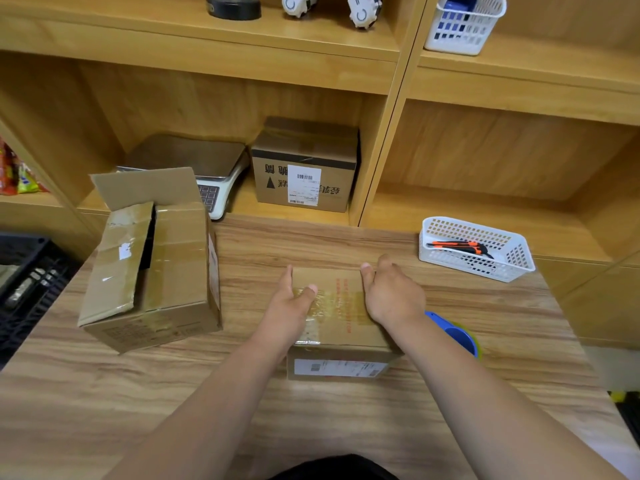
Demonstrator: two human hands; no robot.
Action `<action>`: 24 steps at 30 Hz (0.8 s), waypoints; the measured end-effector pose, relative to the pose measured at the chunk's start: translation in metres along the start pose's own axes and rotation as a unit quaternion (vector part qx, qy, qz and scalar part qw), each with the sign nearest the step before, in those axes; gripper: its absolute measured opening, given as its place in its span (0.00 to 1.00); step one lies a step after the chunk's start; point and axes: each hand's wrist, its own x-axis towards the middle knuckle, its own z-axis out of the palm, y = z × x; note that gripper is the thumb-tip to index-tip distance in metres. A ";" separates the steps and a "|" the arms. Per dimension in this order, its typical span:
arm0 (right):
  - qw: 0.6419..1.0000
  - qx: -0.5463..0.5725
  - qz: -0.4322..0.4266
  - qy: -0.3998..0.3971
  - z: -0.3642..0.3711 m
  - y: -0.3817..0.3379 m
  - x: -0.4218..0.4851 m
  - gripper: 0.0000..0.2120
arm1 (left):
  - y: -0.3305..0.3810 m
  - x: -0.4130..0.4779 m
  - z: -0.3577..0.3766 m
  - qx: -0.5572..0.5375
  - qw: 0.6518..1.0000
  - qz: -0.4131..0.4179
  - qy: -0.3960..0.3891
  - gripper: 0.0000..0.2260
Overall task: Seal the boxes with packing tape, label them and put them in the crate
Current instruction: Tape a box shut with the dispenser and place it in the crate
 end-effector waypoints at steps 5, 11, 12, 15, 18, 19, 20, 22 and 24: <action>0.987 -0.123 -0.087 0.047 0.000 -0.015 -0.003 0.30 | 0.003 -0.001 -0.001 0.002 1.000 0.003 0.001 0.25; 0.986 -0.122 -0.110 0.029 0.008 -0.025 -0.002 0.28 | 0.001 0.002 0.000 0.012 1.000 0.004 0.004 0.24; 0.987 -0.116 -0.109 0.029 0.008 -0.025 0.000 0.27 | 0.000 0.003 0.000 0.010 1.000 0.005 0.003 0.24; 0.988 -0.101 -0.114 0.036 0.007 -0.026 0.002 0.25 | -0.001 0.002 0.000 0.003 1.000 0.001 0.001 0.23; 0.988 -0.102 -0.108 0.032 0.005 -0.028 0.003 0.24 | -0.004 0.002 -0.001 -0.015 1.000 0.003 0.001 0.23; 0.988 -0.109 -0.104 0.027 0.004 -0.030 0.003 0.25 | -0.004 0.002 -0.001 -0.017 1.000 0.003 0.001 0.23; 0.987 -0.119 -0.103 0.023 0.004 -0.034 0.002 0.27 | -0.004 0.002 0.000 -0.016 1.000 0.003 0.002 0.23; 0.986 -0.130 -0.107 0.015 0.007 -0.043 -0.002 0.32 | -0.004 0.002 0.000 -0.006 1.000 0.008 0.007 0.23; 0.984 -0.134 -0.119 0.021 0.012 -0.051 -0.006 0.33 | -0.003 0.003 0.001 0.002 1.000 0.019 0.013 0.23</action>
